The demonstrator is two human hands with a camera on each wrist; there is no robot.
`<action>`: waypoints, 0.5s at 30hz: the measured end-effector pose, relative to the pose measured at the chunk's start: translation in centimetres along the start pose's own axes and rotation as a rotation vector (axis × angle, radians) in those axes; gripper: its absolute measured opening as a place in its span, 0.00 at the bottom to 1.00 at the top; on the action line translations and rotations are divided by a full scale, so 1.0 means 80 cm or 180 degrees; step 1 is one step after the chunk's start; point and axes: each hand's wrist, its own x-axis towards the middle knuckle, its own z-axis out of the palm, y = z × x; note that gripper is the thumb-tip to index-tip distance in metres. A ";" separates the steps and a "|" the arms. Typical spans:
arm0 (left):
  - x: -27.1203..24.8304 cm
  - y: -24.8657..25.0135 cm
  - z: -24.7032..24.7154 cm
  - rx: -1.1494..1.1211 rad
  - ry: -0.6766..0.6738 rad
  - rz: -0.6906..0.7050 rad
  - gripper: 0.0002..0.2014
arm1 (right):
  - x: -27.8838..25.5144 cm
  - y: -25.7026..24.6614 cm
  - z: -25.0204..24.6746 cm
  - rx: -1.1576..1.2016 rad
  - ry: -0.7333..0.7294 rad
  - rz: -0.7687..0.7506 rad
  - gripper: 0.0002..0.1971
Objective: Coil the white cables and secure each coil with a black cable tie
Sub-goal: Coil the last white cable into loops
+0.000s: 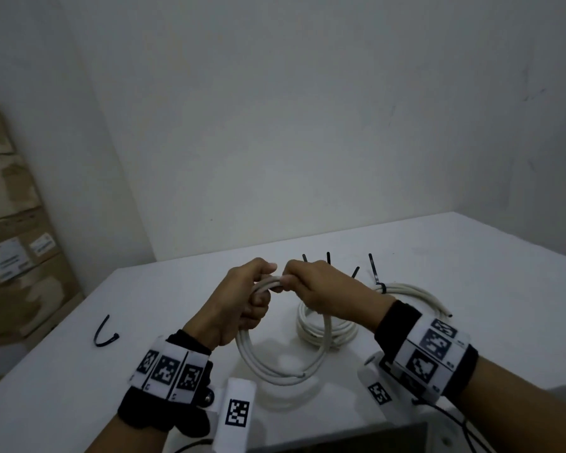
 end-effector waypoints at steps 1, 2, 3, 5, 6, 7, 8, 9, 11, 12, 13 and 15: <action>-0.001 -0.001 -0.003 -0.0016 0.0022 0.0044 0.13 | -0.001 0.000 0.007 0.0082 0.0096 0.0022 0.12; -0.002 -0.002 -0.006 0.0010 0.0038 0.0129 0.11 | -0.002 0.000 0.015 0.0202 0.0206 0.0067 0.12; -0.003 -0.003 -0.010 0.0060 0.0037 0.0214 0.11 | -0.003 0.001 0.021 0.0312 0.0317 0.0119 0.12; -0.008 -0.010 -0.021 0.0119 0.0030 0.0297 0.15 | 0.000 0.002 0.035 0.0502 0.0555 0.0263 0.13; -0.011 -0.016 -0.028 0.0072 0.0022 0.0283 0.16 | 0.003 0.003 0.039 0.0642 0.0676 0.0364 0.13; -0.015 -0.023 -0.036 -0.0049 0.0011 0.0234 0.17 | 0.006 0.003 0.042 0.0848 0.0764 0.0461 0.14; -0.018 -0.030 -0.043 -0.0253 -0.0010 0.0189 0.18 | 0.009 0.002 0.045 0.1069 0.0791 0.0546 0.14; -0.022 -0.036 -0.048 -0.0502 -0.0018 0.0161 0.18 | 0.012 -0.001 0.049 0.1247 0.0760 0.0596 0.14; -0.027 -0.044 -0.060 -0.0893 0.0085 0.0146 0.19 | 0.019 -0.013 0.062 0.1463 0.0657 0.0654 0.15; -0.026 -0.047 -0.067 -0.0950 0.0198 0.0166 0.20 | 0.023 -0.019 0.070 0.1583 0.0632 0.0683 0.14; -0.025 -0.049 -0.076 -0.0927 0.0334 0.0179 0.20 | 0.029 -0.026 0.079 0.1701 0.0595 0.0715 0.14; -0.025 -0.054 -0.101 -0.0898 0.0580 0.0122 0.16 | 0.043 -0.037 0.096 0.1836 0.0432 0.0799 0.14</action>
